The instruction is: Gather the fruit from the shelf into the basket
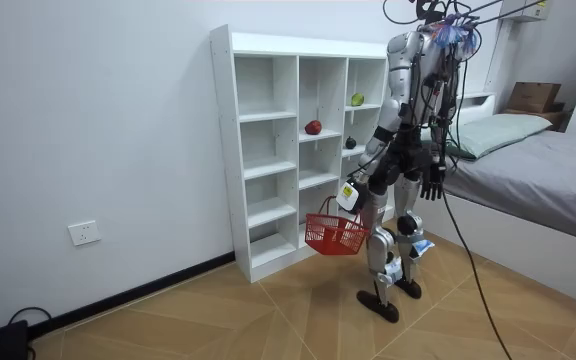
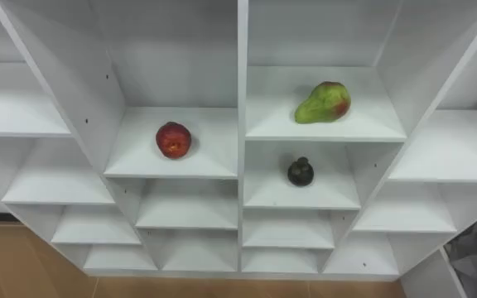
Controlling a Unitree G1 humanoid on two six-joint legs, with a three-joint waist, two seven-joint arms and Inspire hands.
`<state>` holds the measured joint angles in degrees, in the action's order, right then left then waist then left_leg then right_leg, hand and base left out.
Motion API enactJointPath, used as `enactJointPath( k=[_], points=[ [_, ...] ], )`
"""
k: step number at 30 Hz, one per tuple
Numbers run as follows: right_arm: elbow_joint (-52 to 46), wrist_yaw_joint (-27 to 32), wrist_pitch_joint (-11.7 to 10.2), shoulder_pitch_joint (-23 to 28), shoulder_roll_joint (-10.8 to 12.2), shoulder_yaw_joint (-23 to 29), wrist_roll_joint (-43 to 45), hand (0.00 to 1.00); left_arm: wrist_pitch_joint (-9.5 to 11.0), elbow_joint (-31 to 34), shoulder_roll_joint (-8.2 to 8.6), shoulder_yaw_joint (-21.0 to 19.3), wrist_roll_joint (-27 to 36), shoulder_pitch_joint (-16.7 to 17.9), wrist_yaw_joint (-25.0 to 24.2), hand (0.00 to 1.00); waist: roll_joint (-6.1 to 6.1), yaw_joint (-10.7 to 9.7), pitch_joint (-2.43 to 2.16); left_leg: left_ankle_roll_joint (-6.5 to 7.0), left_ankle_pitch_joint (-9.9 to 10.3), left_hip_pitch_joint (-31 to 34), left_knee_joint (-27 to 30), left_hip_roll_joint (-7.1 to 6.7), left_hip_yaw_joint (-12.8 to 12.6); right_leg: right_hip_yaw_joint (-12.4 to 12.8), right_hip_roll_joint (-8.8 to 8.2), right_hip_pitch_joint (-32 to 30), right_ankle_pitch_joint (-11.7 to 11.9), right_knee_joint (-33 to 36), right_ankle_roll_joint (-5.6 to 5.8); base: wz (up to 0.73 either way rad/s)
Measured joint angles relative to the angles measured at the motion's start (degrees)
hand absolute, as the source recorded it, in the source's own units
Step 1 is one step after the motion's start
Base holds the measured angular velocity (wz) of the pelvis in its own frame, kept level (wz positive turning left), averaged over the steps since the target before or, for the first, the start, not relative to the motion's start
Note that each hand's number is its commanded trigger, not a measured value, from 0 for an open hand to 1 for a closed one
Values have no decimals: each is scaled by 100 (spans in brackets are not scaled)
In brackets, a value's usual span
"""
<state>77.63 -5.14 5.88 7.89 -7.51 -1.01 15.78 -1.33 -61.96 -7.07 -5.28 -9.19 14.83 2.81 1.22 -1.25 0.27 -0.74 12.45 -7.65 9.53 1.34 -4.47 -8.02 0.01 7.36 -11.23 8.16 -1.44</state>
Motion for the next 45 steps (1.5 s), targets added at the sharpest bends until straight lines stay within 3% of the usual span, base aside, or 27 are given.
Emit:
enactJointPath(
  k=[19, 28, 33, 38, 42, 45],
  points=[
    [-30, 161, 38, -93, 7, 3, 34, 0, -77, -1, 10, 121, -3, 40, 31, 100, 26, 3, -3, 0, 0, -22, 7, -2, -16, 5, -15, -33, -66, 167, -7, 0],
    [-154, 588, -160, -112, 7, 39, -219, 0, -51, 15, -4, 156, -3, 6, 210, 100, 10, -7, 2, 0, 0, -61, -6, -4, -7, 8, -55, -51, -132, 265, -13, 0],
    [-611, 1050, -558, 88, 8, 332, -996, 0, 242, 14, -14, 145, 1, -6, 455, 100, 6, -5, 1, 0, 1, -23, -23, -2, -45, 34, -13, -96, -131, 262, -12, -1],
    [-1637, 1399, -1114, 405, 20, 480, -1687, 0, 618, 101, -15, 144, 2, -20, 610, 100, -6, -19, -20, 0, 0, 153, 1, 11, -139, 81, 0, -282, -109, 265, -21, -5],
    [-2405, 1525, -1309, 516, 55, 479, -1678, 0, 876, 135, -15, 159, 111, -40, 705, 100, -6, -19, -54, -1, -1, 194, 5, 17, -209, 112, 8, -341, -64, 250, -20, -8],
    [-3292, 1595, -1394, 696, 85, 456, -1508, 0, 935, 268, -14, 219, 236, 4, 700, 100, 2, -14, -47, -1, -1, 176, 1, 17, -323, 164, 5, -343, -59, 245, -16, -10]
  ],
)
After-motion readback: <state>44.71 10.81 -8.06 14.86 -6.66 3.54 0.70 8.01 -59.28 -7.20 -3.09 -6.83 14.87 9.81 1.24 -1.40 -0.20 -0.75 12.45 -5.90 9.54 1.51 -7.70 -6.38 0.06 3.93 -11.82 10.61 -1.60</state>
